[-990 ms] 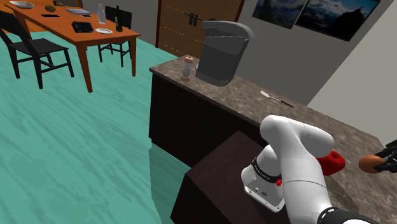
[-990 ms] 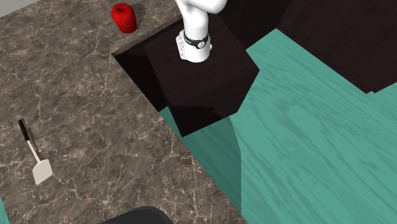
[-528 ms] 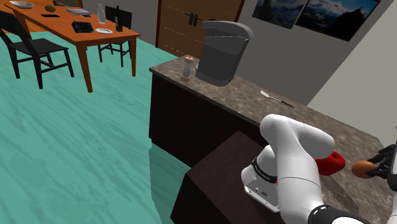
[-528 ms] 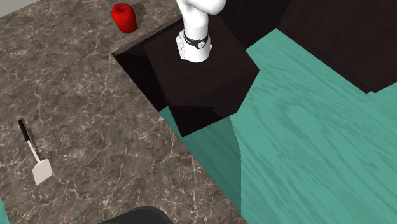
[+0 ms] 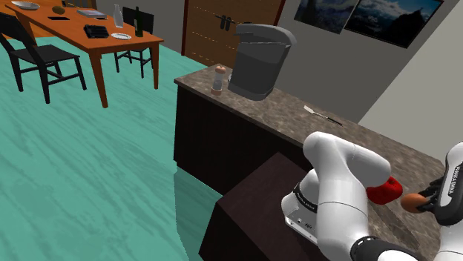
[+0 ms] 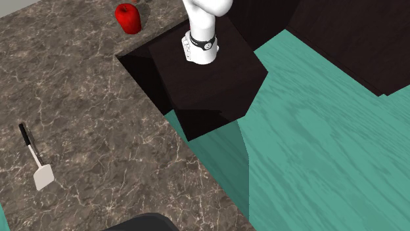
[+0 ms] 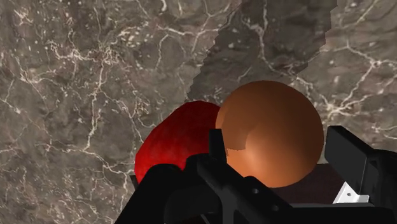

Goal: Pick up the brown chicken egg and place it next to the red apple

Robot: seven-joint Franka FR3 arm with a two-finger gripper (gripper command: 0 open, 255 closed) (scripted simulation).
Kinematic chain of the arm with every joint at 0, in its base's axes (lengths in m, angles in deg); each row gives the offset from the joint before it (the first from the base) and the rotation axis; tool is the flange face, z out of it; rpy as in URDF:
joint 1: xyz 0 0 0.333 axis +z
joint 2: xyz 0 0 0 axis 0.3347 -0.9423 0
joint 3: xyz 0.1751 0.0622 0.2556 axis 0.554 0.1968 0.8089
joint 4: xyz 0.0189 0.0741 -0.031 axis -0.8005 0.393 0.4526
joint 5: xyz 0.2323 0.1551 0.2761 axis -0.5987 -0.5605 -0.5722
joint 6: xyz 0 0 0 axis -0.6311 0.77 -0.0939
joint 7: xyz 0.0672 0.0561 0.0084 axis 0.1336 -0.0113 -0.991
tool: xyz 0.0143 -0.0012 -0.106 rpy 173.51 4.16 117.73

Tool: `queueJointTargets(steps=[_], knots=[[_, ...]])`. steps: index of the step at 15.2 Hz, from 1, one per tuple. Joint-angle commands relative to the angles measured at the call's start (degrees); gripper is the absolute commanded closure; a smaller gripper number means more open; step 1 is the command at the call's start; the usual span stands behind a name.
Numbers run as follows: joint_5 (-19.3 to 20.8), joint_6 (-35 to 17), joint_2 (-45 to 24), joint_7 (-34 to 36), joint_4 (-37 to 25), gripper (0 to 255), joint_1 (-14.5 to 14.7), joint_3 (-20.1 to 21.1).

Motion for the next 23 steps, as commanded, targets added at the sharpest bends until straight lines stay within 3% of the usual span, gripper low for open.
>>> queueJointTargets(steps=[1, 18, 23], knots=[[1.3, -1.0, 0.2, -0.8, 1.1, 255, -1.6, -1.9], [14.2, -8.3, 0.2, -4.9, 6.7, 255, -9.3, -18.3], [14.5, -8.7, -0.1, -5.0, 6.8, 255, -9.5, -18.8]])
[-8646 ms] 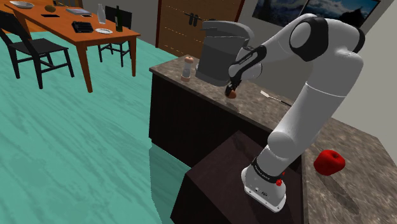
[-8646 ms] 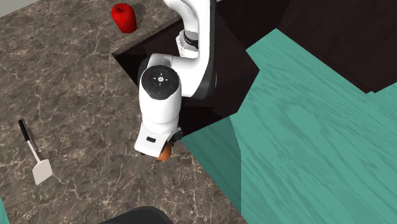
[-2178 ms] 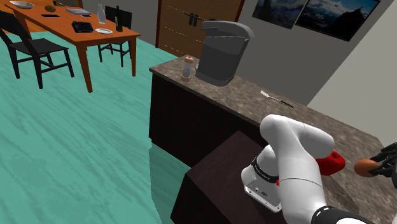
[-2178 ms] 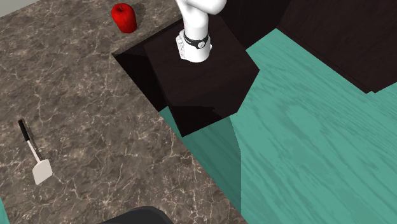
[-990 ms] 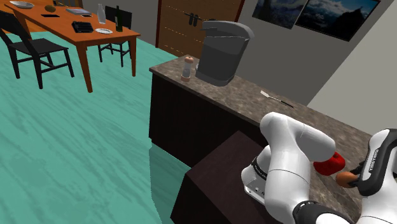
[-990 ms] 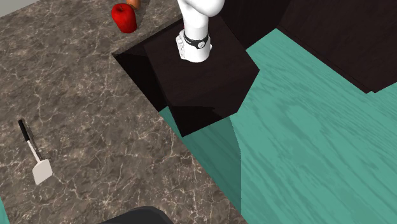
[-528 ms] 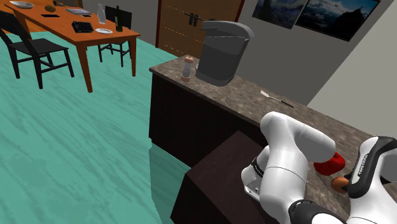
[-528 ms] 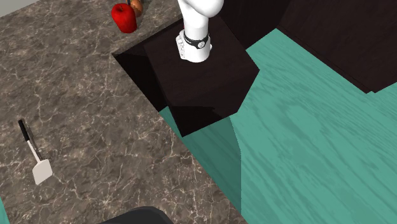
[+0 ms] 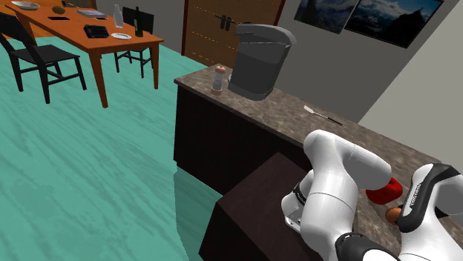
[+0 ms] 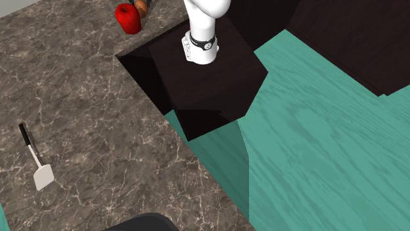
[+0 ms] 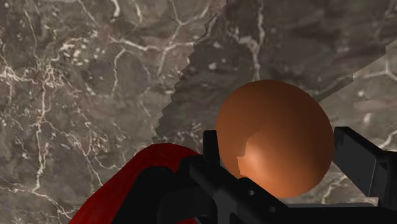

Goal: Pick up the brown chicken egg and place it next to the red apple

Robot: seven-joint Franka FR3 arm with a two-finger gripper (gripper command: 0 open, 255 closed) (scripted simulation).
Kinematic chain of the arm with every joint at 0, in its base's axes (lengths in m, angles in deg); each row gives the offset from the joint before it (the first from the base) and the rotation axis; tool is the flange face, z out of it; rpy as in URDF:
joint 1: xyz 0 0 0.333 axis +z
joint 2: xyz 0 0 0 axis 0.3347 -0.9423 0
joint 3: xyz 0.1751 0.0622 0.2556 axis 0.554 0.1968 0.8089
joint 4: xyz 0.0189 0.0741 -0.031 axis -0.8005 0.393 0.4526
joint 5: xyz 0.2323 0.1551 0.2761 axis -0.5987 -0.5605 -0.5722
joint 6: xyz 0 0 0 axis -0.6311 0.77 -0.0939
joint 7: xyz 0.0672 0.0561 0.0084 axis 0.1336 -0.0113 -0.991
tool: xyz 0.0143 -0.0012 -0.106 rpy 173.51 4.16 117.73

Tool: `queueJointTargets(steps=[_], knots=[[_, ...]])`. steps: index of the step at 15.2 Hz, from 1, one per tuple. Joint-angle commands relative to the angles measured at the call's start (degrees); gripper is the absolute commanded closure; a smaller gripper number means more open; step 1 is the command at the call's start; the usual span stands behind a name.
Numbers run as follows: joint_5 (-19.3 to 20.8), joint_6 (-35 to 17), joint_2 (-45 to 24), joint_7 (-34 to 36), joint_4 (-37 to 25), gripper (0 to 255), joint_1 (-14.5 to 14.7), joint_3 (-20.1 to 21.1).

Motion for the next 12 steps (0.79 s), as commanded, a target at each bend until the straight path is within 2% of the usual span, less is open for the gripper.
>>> queueJointTargets(steps=[1, 3, 4, 9, 12], knots=[[0.1, 0.1, -0.1, 0.0, 0.0, 255, 0.0, -0.3], [0.0, 0.1, -0.2, 0.0, 0.0, 255, 0.0, -0.3], [0.1, 0.1, -0.2, 0.0, 0.0, 0, 0.0, -0.4], [0.0, 0.1, -0.2, 0.0, 0.0, 0, 0.0, -0.3], [-6.5, 3.0, -0.4, -0.1, -1.7, 0, 0.9, 7.0]])
